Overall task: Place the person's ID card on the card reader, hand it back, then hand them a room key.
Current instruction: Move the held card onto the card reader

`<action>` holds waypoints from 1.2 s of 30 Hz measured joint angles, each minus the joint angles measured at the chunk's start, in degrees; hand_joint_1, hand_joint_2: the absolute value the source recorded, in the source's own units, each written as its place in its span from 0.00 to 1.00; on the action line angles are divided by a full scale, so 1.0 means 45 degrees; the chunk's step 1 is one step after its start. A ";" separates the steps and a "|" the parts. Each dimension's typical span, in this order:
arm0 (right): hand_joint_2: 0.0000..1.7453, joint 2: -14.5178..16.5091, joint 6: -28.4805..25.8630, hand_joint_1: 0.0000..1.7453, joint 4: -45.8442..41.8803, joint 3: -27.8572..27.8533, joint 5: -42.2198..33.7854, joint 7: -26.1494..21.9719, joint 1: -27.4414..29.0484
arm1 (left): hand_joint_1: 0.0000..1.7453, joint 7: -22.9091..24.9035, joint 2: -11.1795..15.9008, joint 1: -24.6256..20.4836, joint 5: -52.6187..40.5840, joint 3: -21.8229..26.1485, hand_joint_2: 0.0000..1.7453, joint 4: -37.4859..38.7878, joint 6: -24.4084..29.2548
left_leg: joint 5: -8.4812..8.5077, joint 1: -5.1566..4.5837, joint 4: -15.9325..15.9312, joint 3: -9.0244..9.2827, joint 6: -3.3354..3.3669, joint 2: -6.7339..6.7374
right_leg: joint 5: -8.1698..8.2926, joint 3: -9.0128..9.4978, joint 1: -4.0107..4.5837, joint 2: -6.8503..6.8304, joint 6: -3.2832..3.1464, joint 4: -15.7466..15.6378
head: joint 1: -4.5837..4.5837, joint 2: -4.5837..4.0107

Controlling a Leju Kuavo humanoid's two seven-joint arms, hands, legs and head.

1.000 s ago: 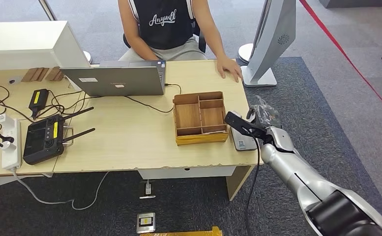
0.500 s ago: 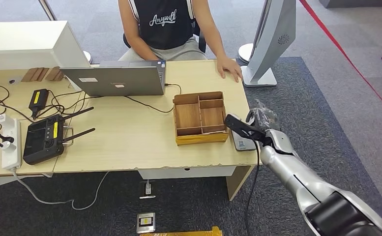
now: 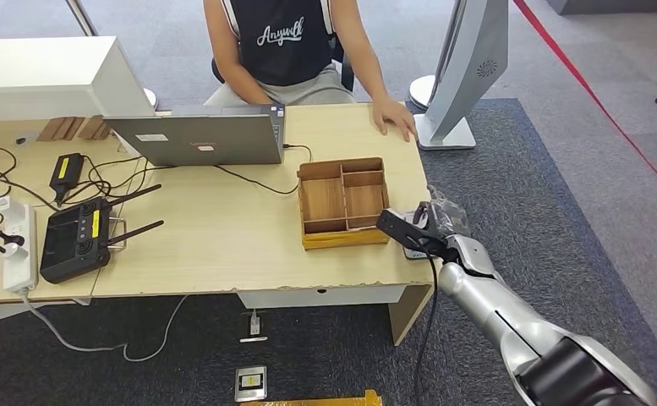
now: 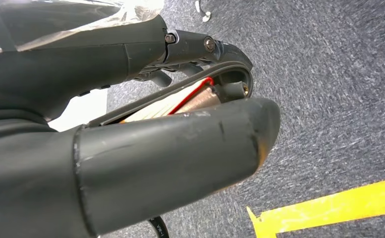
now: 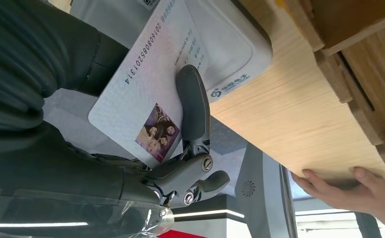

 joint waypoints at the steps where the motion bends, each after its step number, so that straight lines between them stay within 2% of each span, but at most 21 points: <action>1: 1.00 0.0032 0.0011 1.00 0.0019 0.0000 -0.0013 -0.0006 0.0023 | 0.00 0.0011 -0.0013 0.0000 0.0000 0.0001 0.00 0.0000 0.0009 | 0.0000 0.0000 0.0000 0.0002 0.0000 0.0001 | 0.0000 0.0002 0.0000 0.0000 0.0000 -0.0001 | 0.0001 0.0000; 11: 1.00 0.0216 0.0046 1.00 0.0239 0.0000 -0.0127 -0.0039 0.0116 | 0.00 -0.0045 -0.0073 0.0002 -0.0036 0.0050 0.00 0.0000 0.0036 | 0.0000 0.0000 0.0000 0.0052 0.0000 0.0011 | 0.0001 0.0046 0.0000 0.0006 -0.0001 -0.0004 | 0.0002 0.0000; 25: 1.00 0.0189 -0.0580 1.00 0.0333 -0.0002 -0.0307 -0.0314 -0.0041 | 0.00 -0.0209 -0.0089 0.0007 -0.0278 0.0075 0.00 0.0000 -0.0033 | 0.0001 -0.0001 0.0000 0.0070 0.0001 0.0008 | 0.0003 0.0073 -0.0001 0.0007 -0.0001 -0.0002 | 0.0002 0.0000; 36: 1.00 0.0116 -0.0585 1.00 0.0332 -0.0005 -0.0352 -0.0340 -0.0250 | 0.00 -0.0250 -0.0081 0.0009 -0.0298 0.0075 0.00 0.0000 -0.0074 | -0.0003 -0.0001 0.0000 0.0054 0.0000 0.0004 | 0.0002 0.0058 -0.0001 0.0007 -0.0002 -0.0001 | 0.0002 0.0000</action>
